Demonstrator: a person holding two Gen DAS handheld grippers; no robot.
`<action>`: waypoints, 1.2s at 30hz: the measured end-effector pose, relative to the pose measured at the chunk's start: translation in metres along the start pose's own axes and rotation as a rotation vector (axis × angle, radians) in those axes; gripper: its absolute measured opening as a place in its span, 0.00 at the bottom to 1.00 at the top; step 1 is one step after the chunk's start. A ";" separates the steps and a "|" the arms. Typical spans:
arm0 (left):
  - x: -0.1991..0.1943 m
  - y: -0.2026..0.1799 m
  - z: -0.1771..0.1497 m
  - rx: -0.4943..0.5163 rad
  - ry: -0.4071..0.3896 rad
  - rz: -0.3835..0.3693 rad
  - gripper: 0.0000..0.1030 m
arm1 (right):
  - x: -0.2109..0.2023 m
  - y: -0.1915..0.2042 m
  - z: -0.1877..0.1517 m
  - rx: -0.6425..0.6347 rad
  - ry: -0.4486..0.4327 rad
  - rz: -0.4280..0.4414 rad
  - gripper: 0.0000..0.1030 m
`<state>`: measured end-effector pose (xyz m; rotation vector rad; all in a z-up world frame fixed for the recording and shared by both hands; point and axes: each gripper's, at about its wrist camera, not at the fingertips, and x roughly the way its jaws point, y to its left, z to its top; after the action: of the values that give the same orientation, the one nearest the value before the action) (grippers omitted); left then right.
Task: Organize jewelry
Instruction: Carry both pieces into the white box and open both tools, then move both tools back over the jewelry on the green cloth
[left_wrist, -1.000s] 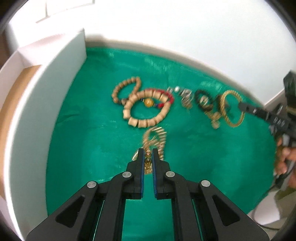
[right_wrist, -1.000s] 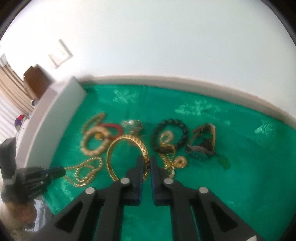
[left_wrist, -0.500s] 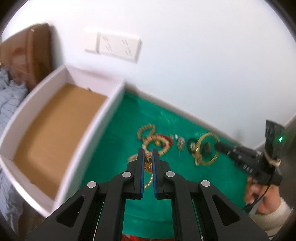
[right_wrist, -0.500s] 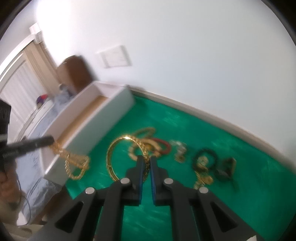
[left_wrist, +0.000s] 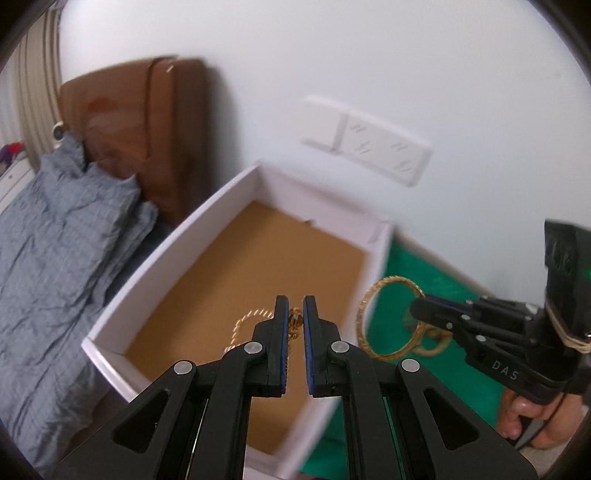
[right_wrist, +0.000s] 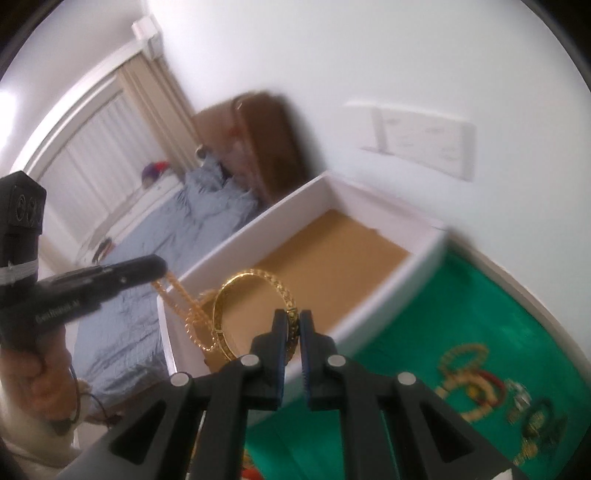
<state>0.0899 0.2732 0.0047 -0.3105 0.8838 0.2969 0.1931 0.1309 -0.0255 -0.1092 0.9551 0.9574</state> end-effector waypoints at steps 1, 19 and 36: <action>0.013 0.013 -0.002 -0.013 0.018 0.019 0.05 | 0.020 0.007 0.002 -0.015 0.020 -0.002 0.07; 0.081 0.072 -0.049 -0.044 0.047 0.184 0.75 | 0.162 0.039 -0.009 -0.006 0.223 -0.106 0.64; 0.023 -0.012 -0.071 0.141 -0.086 0.031 0.96 | -0.015 -0.002 -0.068 0.074 -0.022 -0.414 0.69</action>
<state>0.0576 0.2380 -0.0543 -0.1520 0.8204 0.2730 0.1471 0.0880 -0.0564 -0.2235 0.9015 0.5405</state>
